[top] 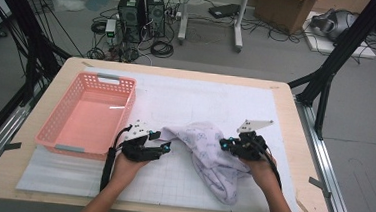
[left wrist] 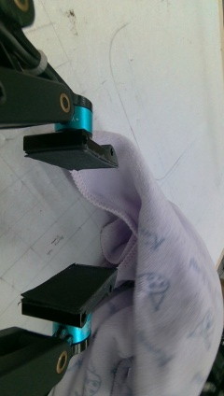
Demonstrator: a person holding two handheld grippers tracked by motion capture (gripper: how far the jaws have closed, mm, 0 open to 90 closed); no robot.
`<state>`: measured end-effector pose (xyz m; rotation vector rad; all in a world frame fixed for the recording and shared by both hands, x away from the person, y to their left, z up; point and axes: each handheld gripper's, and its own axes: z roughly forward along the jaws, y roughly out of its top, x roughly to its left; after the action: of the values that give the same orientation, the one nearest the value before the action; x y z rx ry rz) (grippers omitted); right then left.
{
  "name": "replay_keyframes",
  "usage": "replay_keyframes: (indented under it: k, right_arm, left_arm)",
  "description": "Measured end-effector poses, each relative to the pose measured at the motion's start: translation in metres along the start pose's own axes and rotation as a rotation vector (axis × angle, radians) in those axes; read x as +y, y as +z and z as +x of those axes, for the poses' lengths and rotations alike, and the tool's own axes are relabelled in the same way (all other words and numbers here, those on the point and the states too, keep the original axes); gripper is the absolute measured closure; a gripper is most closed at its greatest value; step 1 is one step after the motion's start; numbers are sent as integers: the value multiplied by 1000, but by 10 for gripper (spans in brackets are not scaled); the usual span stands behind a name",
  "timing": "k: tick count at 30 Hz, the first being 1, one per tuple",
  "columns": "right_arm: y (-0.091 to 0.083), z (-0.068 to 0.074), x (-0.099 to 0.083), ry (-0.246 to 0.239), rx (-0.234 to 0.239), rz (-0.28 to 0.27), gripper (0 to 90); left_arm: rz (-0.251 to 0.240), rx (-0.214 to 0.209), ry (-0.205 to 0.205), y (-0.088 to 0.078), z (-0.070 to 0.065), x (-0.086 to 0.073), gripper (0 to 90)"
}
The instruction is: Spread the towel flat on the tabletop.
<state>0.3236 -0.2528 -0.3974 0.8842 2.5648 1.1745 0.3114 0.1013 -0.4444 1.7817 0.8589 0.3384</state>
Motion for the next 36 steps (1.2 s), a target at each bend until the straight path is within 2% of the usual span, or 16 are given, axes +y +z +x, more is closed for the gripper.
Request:
replay_keyframes:
  k: [4,6,8,10,15,16,18,20,21,24,27,28,29,33,34,36]
  right_arm:
    - [-9,22,-14,-81,81,27,864]
    - [-10,30,-17,-113,99,41,864]
    - [-9,33,-17,-126,92,47,863]
    - [-8,33,-16,-126,87,41,862]
    - [0,37,-14,-127,68,20,838]
    - [1,38,-14,-129,66,15,808]
    - [0,37,-14,-120,78,1,726]
    - [-5,35,-13,-97,88,-27,629]
    - [-8,32,-13,-87,90,-44,595]
    - [-23,20,-9,-42,49,-122,508]
    - [-35,2,-3,9,-18,-192,505]
    - [-36,-4,-1,30,-36,-209,504]
    - [-35,-10,2,53,-49,-214,505]
    - [-19,-27,15,78,-105,-180,519]
    - [-13,-30,18,74,-104,-162,519]
    - [0,-34,23,74,-63,-126,504]
  left_arm:
    - [-17,-14,-21,0,0,1,389]
    - [-32,-25,-39,2,0,2,377]
    - [-27,-34,-34,8,-1,6,374]
    - [-41,-54,-58,15,-3,11,368]
    - [27,-99,-90,42,-12,19,360]
    - [48,-100,-89,47,-14,18,390]
    - [92,-114,-67,55,-19,17,611]
    - [138,-95,-18,60,-25,15,822]
    - [150,-86,2,61,-26,14,877]
    - [158,-69,24,58,-26,15,896]
    - [144,-61,14,51,-21,17,895]
    - [134,-60,6,50,-19,18,890]
    - [123,-58,-13,48,-18,19,833]
    - [121,-33,-76,51,-15,18,494]
    - [132,-37,-104,55,-14,16,416]
    - [151,-46,-130,61,-15,14,344]
